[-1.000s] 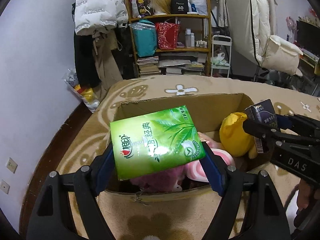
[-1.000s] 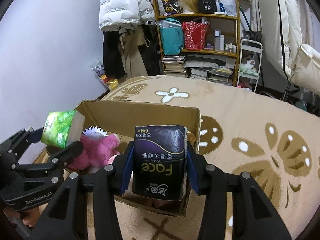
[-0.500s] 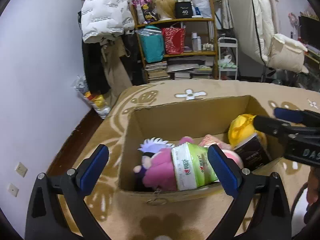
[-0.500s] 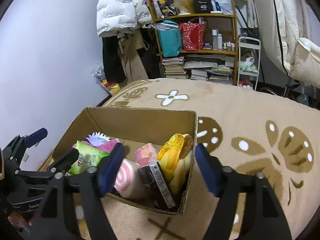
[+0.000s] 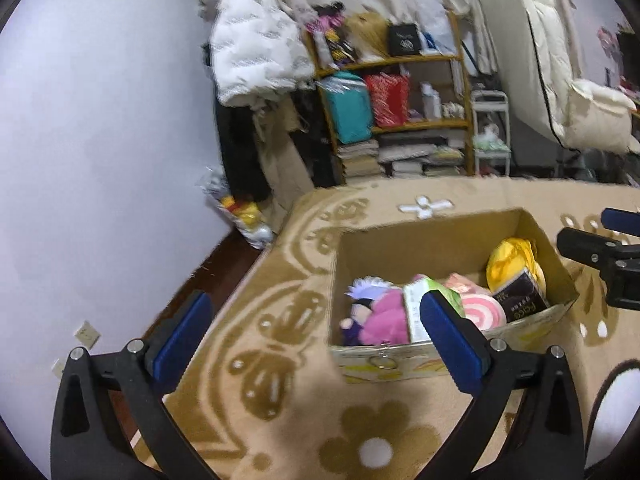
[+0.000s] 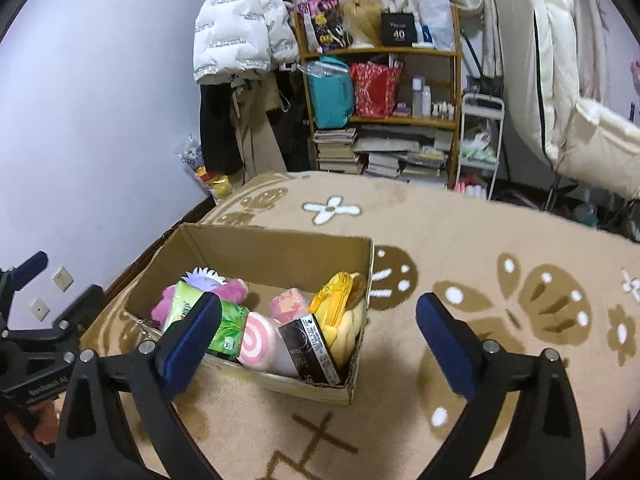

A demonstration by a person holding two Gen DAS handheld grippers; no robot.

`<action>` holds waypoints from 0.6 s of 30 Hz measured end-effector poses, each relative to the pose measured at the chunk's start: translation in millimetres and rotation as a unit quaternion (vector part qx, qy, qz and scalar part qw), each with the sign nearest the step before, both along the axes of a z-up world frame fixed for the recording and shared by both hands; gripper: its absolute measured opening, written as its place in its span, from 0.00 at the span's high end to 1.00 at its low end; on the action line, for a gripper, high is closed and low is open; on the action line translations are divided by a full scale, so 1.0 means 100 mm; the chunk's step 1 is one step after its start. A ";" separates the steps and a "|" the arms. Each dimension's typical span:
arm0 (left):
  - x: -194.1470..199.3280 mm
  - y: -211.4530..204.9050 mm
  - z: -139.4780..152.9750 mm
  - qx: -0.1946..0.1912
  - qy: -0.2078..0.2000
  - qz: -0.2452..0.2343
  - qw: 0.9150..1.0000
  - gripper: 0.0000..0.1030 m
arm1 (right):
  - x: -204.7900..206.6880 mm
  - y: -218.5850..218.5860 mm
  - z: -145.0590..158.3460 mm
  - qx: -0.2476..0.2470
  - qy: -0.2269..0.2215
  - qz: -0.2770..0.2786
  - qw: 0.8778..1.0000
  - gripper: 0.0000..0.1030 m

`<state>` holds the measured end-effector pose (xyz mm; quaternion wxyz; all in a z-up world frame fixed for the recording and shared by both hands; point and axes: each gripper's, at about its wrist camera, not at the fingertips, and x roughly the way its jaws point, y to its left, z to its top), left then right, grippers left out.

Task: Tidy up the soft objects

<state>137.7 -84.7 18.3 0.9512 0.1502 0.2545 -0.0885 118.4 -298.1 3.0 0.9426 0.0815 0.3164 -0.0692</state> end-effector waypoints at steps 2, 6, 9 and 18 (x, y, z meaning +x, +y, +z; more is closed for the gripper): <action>-0.07 0.06 0.11 -0.007 -0.003 0.002 1.000 0.01 | -0.08 0.02 0.11 -0.006 -0.005 -0.002 1.000 0.01; -0.28 0.18 0.34 -0.010 -0.024 0.008 1.000 0.00 | -0.30 0.05 0.30 -0.014 -0.020 -0.007 1.000 0.00; -0.45 0.26 0.49 -0.012 -0.033 0.009 0.999 0.00 | -0.48 0.06 0.43 -0.011 -0.032 -0.009 0.999 0.00; -0.94 0.46 0.80 -0.022 -0.053 0.011 0.998 0.00 | -1.01 0.13 0.70 -0.009 -0.067 -0.012 0.998 0.00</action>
